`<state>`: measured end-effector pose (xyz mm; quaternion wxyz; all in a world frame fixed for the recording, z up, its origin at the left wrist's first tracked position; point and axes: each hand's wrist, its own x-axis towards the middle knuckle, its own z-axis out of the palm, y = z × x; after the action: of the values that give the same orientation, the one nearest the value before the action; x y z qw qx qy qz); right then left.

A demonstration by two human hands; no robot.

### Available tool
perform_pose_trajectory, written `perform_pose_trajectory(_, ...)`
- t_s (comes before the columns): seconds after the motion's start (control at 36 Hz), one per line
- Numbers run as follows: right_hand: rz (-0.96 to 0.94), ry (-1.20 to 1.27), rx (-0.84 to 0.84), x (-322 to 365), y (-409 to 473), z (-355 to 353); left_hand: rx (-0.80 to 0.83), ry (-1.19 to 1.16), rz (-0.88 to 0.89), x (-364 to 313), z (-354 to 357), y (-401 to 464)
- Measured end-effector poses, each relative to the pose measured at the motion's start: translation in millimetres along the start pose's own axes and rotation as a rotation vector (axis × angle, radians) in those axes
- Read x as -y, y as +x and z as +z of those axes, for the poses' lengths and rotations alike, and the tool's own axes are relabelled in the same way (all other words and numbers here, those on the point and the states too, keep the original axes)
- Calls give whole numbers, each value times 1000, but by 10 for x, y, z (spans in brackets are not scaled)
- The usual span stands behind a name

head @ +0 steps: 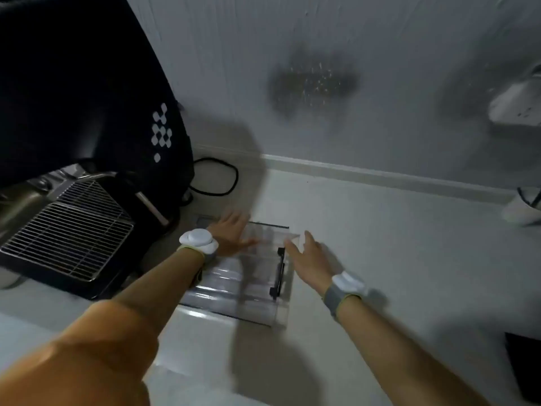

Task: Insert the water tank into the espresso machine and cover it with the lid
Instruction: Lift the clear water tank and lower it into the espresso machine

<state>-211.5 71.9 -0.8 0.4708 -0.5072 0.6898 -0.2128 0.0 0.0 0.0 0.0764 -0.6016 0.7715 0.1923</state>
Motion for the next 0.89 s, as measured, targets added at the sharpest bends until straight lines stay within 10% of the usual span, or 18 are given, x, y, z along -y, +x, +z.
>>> perform_pose_trajectory(0.31,77,89,-3,-184,-9,566,79,108,144,97,226,272)
perform_pose_trajectory(0.61,238,889,116,-76,26,508,-35,68,135,-49,200,386)
perform_pose_trajectory(0.89,-164,577,128,617,31,-450,-198,-355,93,-218,-625,320)
